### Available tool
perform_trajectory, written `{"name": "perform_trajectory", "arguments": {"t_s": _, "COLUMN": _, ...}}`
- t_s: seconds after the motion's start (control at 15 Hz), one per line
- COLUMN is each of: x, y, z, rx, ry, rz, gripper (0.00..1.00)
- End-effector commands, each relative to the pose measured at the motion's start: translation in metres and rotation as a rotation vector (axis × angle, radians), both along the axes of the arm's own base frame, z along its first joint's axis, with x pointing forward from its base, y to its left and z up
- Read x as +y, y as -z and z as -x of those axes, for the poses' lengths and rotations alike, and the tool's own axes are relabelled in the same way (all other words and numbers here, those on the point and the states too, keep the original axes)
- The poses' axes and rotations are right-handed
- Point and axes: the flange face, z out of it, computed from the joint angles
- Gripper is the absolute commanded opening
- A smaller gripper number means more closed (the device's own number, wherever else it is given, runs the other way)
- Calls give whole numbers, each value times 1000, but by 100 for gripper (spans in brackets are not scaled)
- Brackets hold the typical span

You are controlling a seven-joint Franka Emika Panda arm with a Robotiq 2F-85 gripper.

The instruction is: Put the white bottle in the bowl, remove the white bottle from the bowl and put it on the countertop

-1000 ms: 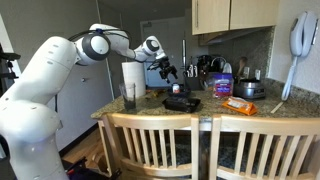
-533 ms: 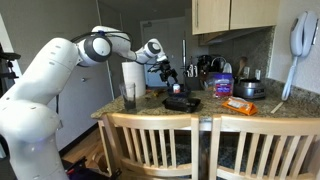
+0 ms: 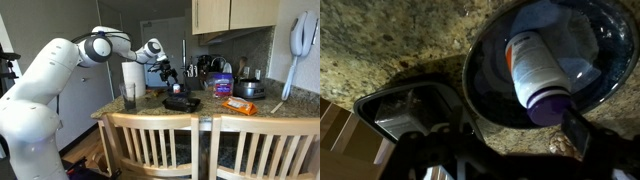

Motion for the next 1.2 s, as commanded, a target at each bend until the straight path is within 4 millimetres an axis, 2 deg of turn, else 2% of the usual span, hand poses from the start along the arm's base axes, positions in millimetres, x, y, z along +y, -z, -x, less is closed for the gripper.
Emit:
{"name": "perform_trajectory", "arguments": {"t_s": 0.0, "x": -4, "y": -18, "z": -6, "rx": -157, "ry": 101, "rz": 43, "gripper": 100}}
{"name": "perform_trajectory", "arguments": {"t_s": 0.07, "x": -1, "y": -6, "z": -5, "rx": -82, "ry": 56, "rz": 24, "gripper": 100}}
{"name": "perform_trajectory", "arguments": {"t_s": 0.47, "x": 0, "y": -5, "z": -6, "rx": -89, "ry": 61, "rz": 27, "gripper": 100}}
{"name": "perform_trajectory", "arguments": {"t_s": 0.67, "x": -15, "y": 27, "z": -9, "rx": 31, "ry": 60, "rz": -68, "gripper": 100}}
{"name": "perform_trajectory", "arguments": {"t_s": 0.73, "x": -4, "y": 10, "z": -4, "rx": -19, "ry": 66, "rz": -12, "gripper": 100}}
{"name": "perform_trajectory", "arguments": {"t_s": 0.87, "x": -6, "y": 19, "z": -5, "rx": -4, "ry": 68, "rz": -12, "gripper": 100}}
{"name": "perform_trajectory", "arguments": {"t_s": 1.13, "x": -2, "y": 15, "z": -5, "rx": -10, "ry": 63, "rz": -11, "gripper": 100}}
